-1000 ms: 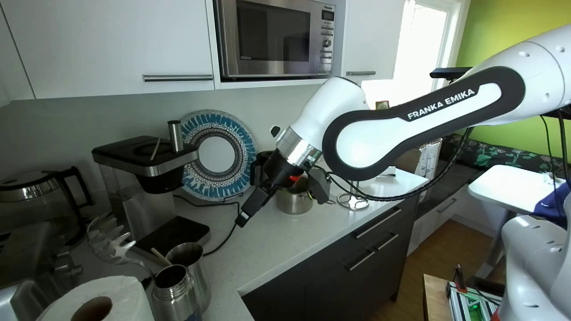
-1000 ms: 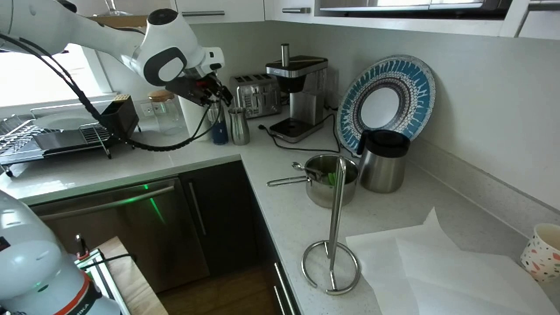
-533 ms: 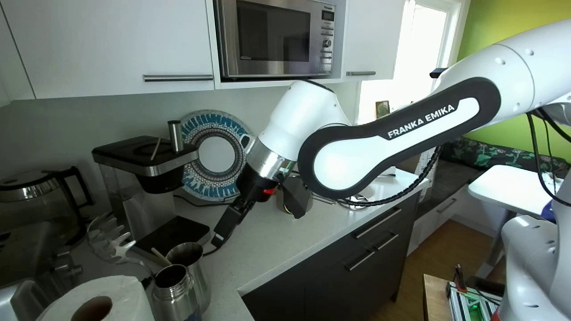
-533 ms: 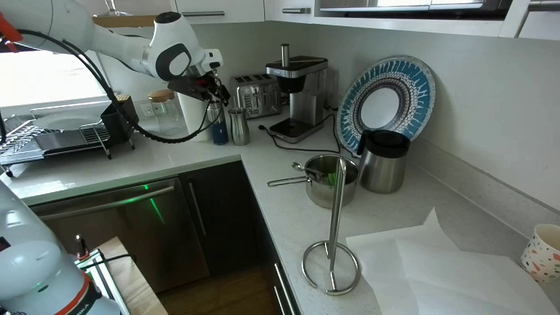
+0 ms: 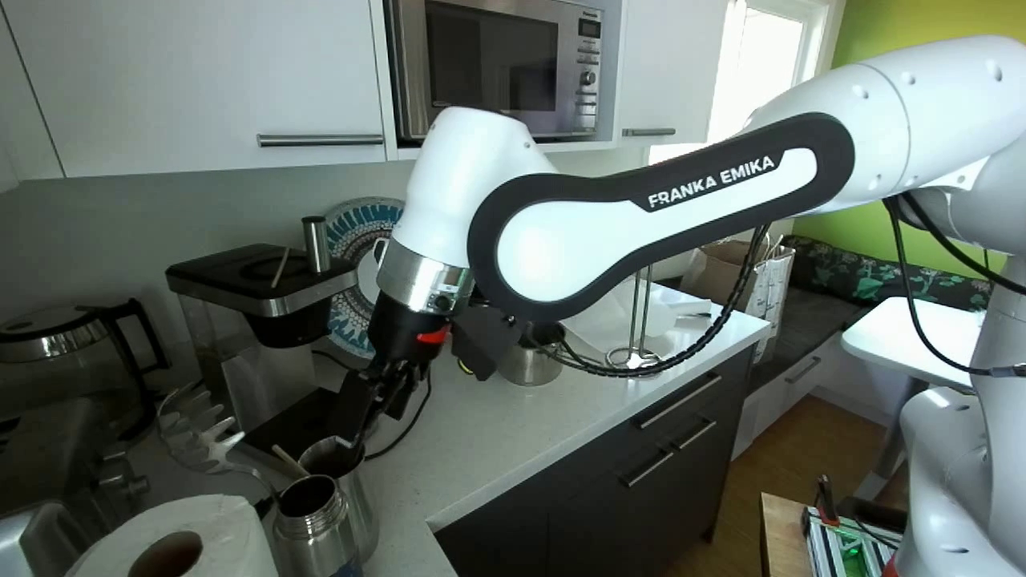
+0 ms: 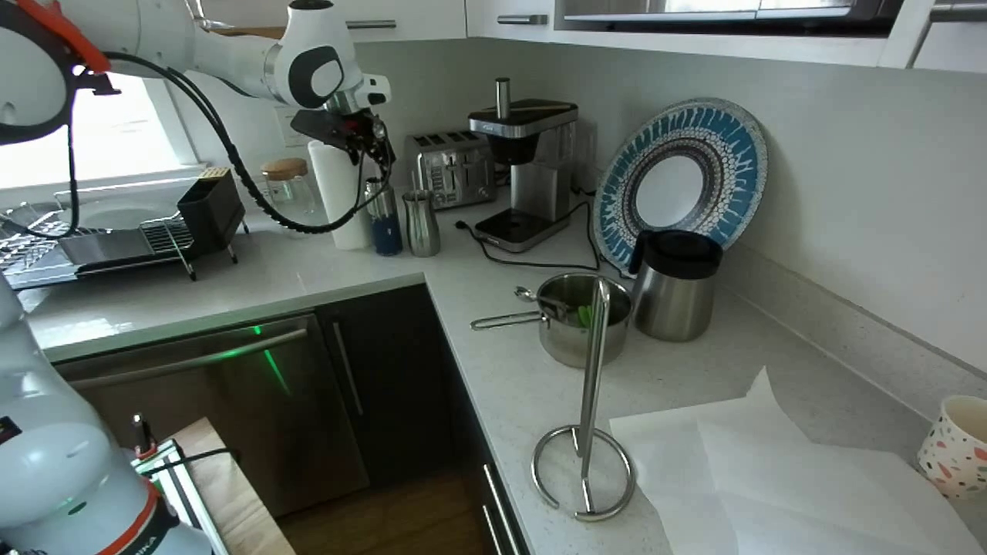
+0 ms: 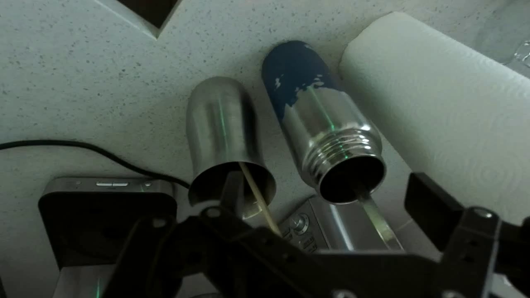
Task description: Put the silver bottle in the pot
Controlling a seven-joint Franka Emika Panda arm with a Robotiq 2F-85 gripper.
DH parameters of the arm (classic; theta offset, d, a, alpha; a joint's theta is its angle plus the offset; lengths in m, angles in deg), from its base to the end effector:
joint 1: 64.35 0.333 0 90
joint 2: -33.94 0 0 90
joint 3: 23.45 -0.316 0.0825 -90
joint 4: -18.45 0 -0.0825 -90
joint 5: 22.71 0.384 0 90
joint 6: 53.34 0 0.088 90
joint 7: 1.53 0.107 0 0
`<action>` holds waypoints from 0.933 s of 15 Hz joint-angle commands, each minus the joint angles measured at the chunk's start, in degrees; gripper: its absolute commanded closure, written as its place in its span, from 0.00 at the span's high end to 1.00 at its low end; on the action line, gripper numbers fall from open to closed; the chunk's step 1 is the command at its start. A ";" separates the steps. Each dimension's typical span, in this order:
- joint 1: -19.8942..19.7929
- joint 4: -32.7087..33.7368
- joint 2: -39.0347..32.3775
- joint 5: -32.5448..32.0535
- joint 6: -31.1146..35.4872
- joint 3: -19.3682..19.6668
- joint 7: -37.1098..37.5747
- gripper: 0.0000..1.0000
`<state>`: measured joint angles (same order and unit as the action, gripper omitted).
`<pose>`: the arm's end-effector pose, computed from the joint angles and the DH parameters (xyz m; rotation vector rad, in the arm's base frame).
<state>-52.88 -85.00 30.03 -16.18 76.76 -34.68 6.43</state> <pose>0.5695 0.2380 0.5431 -2.8680 -0.2852 -0.5164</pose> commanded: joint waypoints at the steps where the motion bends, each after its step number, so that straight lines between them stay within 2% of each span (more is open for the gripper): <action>1: 1.21 6.18 -5.04 -2.55 -3.51 -0.20 6.52 1.00; 7: 2.62 10.00 -9.43 -8.16 -3.45 1.77 18.10 1.00; 8: 1.91 7.78 -7.69 -5.87 -1.70 1.13 14.28 1.00; 14: 2.36 8.56 -9.32 -6.25 -1.71 1.33 15.76 1.00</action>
<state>-51.40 -76.40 21.06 -22.75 75.24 -33.77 22.22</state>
